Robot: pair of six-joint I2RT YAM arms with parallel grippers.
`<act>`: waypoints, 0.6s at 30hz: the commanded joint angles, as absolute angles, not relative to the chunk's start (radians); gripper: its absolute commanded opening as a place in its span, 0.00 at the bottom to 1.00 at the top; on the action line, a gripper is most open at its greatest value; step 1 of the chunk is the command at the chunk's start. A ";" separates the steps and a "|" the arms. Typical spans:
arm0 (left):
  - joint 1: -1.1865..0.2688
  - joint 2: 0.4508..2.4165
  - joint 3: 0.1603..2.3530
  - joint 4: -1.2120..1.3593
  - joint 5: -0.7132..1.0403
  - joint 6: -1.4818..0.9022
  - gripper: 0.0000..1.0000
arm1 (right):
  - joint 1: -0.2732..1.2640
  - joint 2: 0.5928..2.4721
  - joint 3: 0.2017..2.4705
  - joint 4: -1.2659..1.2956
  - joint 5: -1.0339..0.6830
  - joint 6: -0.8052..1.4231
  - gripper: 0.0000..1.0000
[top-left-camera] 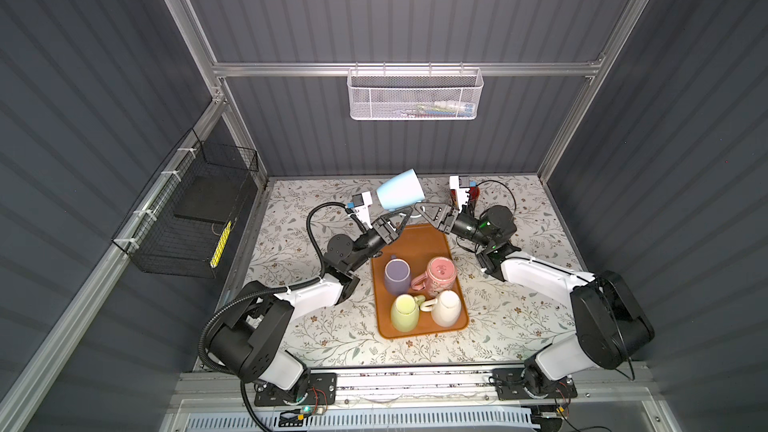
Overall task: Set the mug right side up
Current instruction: 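Open the left gripper and rotate the mug upright with the right gripper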
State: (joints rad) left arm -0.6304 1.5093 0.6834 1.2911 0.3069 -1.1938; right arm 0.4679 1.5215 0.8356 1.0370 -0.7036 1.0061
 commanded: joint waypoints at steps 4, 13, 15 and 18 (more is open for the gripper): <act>-0.634 1.454 0.676 1.317 0.302 -1.137 0.58 | 0.443 1.470 0.817 1.121 -0.676 1.008 0.00; -0.626 1.333 0.634 1.151 0.273 -1.022 1.00 | 0.429 1.425 0.792 1.063 -0.681 0.978 0.00; -0.624 1.283 0.631 1.064 0.260 -0.984 1.00 | 0.427 1.402 0.794 1.001 -0.671 0.943 0.00; -0.623 1.194 0.656 0.822 0.228 -0.902 1.00 | 0.427 1.366 0.804 0.873 -0.650 0.873 0.00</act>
State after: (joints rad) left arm -0.6281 1.2694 0.6388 1.0225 0.2649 -1.0172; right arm 0.4324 1.4151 0.7853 0.9222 -0.6762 0.9558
